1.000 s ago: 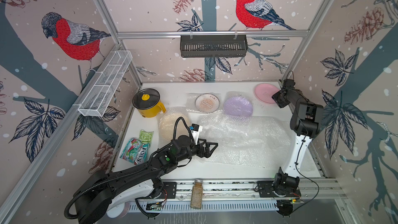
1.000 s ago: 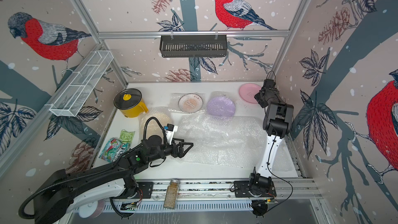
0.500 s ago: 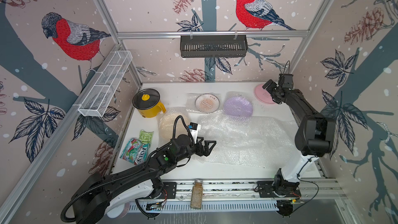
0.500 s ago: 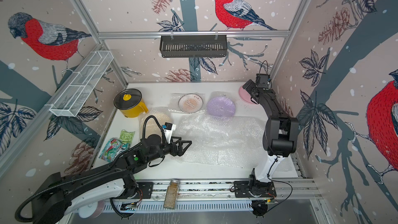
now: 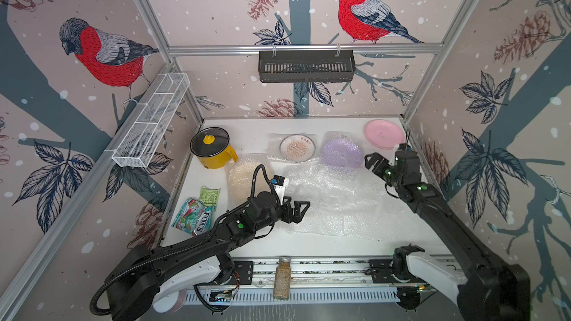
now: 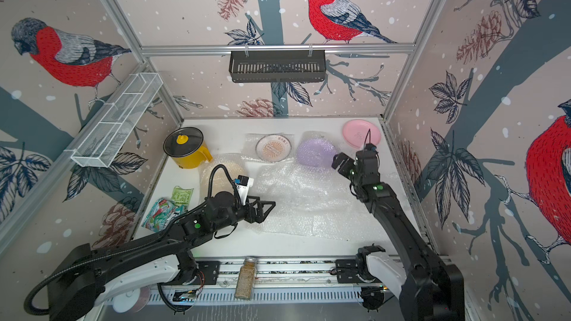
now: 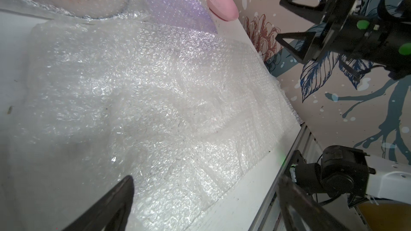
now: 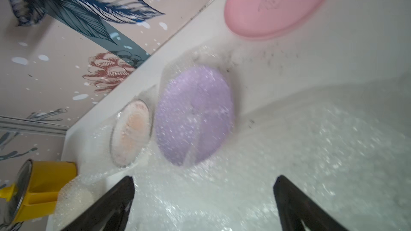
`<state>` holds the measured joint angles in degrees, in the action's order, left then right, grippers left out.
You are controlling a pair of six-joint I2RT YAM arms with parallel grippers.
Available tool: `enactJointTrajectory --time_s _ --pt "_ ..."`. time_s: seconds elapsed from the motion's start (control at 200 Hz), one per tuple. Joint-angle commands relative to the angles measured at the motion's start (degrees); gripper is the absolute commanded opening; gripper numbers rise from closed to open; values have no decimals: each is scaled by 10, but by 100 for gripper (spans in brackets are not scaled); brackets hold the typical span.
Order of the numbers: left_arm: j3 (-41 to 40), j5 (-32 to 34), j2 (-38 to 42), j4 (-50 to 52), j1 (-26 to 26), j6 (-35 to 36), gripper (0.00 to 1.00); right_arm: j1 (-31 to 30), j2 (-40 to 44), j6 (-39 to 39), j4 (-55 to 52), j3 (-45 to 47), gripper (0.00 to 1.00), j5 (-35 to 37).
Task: Unpack dinner plates from bubble wrap
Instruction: Adjust the bubble wrap at the center of the board.
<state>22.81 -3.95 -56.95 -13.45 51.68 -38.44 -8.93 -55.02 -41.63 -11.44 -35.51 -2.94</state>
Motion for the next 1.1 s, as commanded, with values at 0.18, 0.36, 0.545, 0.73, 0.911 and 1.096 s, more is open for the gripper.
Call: enactJointTrajectory --time_s 0.18,0.36,0.545,0.73,0.911,1.096 --pt "109 108 -149 110 8 30 98 15 130 1 -31 154 99 -17" --pt "180 181 -248 155 29 27 96 71 77 -11 16 194 99 -75" --pt "264 304 -354 244 30 -29 84 109 24 -3 20 191 99 -104" --pt "339 348 -445 266 30 -29 80 123 14 -5 37 209 99 -112" --pt "395 388 -508 302 19 -37 74 143 15 -5 33 215 99 -121" --pt "401 402 -529 310 2 -41 61 161 19 1 31 220 99 -139"
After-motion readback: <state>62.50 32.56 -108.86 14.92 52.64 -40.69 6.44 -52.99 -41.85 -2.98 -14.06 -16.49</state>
